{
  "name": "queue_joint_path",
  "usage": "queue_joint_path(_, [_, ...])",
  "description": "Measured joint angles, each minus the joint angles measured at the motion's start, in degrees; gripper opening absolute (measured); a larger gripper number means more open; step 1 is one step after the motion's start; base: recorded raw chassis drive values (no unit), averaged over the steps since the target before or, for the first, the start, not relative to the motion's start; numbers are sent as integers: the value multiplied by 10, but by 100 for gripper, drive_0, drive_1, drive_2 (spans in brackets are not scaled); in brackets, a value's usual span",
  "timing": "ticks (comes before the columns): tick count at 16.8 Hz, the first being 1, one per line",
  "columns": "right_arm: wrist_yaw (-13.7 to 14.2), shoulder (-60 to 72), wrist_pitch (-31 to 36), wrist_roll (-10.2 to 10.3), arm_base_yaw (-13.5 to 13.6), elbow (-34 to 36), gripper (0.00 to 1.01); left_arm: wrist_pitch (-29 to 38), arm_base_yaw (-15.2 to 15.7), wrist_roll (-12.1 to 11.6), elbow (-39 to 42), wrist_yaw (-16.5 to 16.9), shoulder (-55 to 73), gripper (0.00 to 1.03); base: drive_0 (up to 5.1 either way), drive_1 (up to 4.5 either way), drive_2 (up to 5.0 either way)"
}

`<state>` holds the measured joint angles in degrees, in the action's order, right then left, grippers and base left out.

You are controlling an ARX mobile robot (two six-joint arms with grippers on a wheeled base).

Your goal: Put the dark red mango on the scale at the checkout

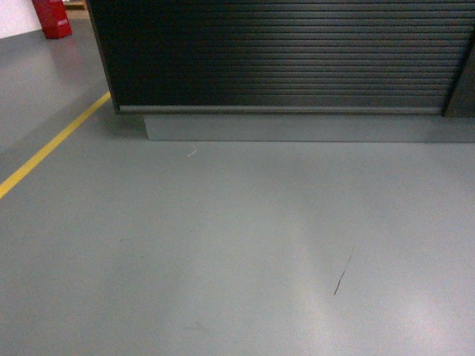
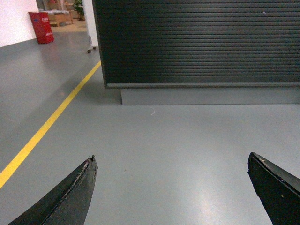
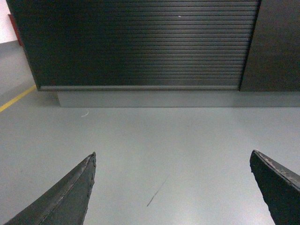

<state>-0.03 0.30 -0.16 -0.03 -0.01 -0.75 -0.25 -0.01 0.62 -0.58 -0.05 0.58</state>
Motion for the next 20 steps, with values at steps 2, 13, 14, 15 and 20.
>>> queue_joint_path(2, [0,0,0,0,0,0,98,1,0,0,0,0,0,98,-2,425,-429])
queue_joint_path(13, [0,0,-1,0,0,0,98,1,0,0,0,0,0,98,0,427,-427])
queue_joint_path(14, [0,0,0,0,0,0,98,0,0,0,0,0,0,98,2,429,-426])
queue_joint_path(15, [0,0,-1,0,0,0,98,2,0,0,0,1,0,98,1,428,-427])
queue_joint_path(20, [0,0,0,0,0,0,98,1,0,0,0,0,0,98,2,429,-425])
